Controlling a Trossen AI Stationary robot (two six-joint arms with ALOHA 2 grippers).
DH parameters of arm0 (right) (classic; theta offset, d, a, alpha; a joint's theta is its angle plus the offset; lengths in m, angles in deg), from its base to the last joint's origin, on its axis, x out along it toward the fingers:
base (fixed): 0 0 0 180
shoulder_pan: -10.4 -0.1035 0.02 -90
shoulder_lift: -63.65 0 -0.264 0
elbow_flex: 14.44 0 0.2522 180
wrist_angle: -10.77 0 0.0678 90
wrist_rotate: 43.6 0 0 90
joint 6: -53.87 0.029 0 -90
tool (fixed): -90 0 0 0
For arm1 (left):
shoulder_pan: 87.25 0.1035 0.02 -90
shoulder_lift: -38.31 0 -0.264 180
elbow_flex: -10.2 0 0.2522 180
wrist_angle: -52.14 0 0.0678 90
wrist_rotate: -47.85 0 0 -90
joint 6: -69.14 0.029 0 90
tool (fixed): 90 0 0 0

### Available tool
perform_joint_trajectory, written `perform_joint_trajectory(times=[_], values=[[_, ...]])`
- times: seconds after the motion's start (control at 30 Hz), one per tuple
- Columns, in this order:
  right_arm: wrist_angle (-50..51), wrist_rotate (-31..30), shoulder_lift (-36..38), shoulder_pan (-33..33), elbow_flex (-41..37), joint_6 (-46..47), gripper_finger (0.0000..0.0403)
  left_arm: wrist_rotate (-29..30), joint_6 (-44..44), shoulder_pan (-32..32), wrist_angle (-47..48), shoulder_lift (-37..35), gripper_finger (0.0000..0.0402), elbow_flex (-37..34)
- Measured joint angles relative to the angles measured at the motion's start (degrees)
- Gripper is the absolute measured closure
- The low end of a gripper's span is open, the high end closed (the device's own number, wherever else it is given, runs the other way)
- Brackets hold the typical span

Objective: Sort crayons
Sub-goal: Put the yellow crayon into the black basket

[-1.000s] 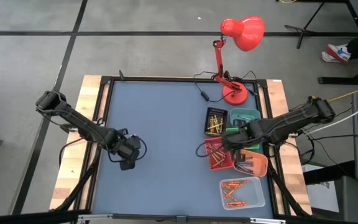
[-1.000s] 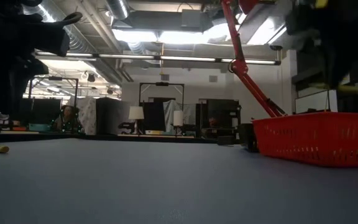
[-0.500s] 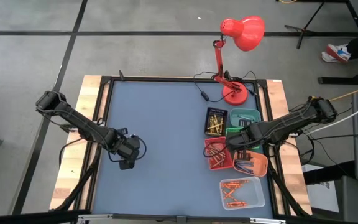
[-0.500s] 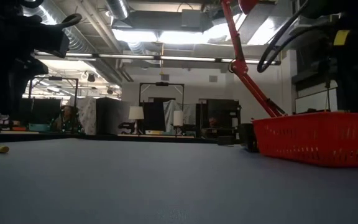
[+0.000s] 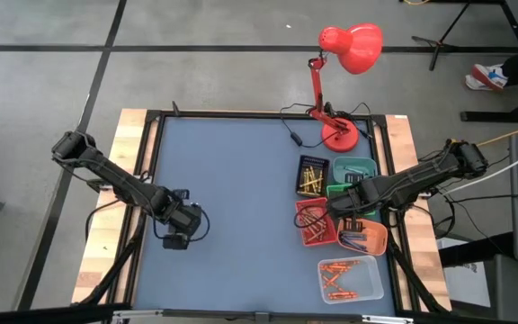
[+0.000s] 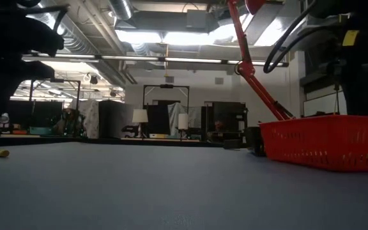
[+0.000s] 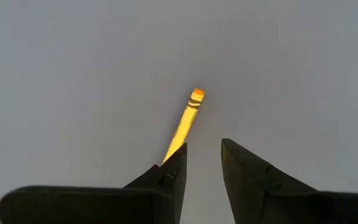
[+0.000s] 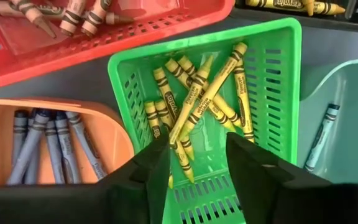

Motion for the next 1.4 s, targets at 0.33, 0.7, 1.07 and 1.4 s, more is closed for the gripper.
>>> perform_joint_trajectory(times=[0.33, 0.7, 1.07, 1.4], values=[[-4.4, 0.0, 0.0, 0.0, 0.0, 0.0, 0.0244, 0.1, 4.4, 1.0, -3.3, 0.0, 0.0317, -8.6], [-8.0, 0.0, 0.0, 0.0, 0.0, -0.1, 0.0244, -0.6, 4.4, 2.9, -8.7, -0.2, 0.0320, -13.7], [-13.7, 0.0, 0.0, 0.0, 0.0, -0.1, 0.0244, -1.3, -0.2, 2.9, -13.1, -0.2, 0.0395, -13.9], [-27.2, 0.0, 0.0, 0.0, 0.0, -0.1, 0.0244, -0.6, -3.3, 2.9, -26.1, 0.2, 0.0397, -12.6]])
